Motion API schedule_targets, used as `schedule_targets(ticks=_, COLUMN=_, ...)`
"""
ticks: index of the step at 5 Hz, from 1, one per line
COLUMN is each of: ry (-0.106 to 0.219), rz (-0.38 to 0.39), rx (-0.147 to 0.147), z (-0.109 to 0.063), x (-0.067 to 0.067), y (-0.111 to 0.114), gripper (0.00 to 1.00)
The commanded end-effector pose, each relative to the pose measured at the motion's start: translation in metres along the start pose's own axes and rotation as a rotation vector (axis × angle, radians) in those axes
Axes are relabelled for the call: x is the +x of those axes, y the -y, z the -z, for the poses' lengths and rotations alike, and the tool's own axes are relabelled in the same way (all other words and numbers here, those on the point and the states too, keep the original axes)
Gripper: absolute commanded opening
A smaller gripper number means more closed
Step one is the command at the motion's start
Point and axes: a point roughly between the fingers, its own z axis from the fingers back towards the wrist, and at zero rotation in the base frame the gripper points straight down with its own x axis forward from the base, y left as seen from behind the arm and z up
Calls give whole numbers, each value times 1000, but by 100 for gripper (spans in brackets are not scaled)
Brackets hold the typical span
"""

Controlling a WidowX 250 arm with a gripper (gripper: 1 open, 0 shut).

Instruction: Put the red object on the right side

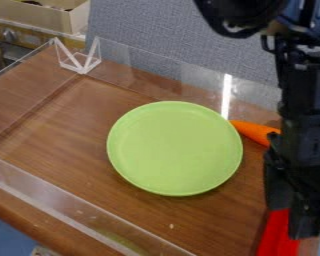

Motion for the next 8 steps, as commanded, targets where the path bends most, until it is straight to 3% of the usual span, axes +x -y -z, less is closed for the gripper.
schedule_targets(ticks=1, ry=19, rz=59, rx=24, z=-19, x=0, y=2, gripper=0)
schedule_targets(ticks=2, ry=1, rz=86, rx=41, z=-33, x=-8, y=2, gripper=0)
schedule_targets(ticks=3, ry=-5, rz=79, rx=72, z=-64, x=-5, y=7, gripper=0)
schedule_targets(ticks=4, ry=-12, rz=95, rx=76, z=-78, x=-3, y=7, gripper=0)
schedule_targets(ticks=5, ry=-25, rz=113, rx=43, z=-72, x=-5, y=9, gripper=100)
schedule_targets(ticks=7, ry=-36, rz=88, rx=-14, z=-29, x=-9, y=2, gripper=100)
schedule_targets(ticks=8, ry=-42, rz=88, rx=-14, z=-20, x=-3, y=-6, gripper=0)
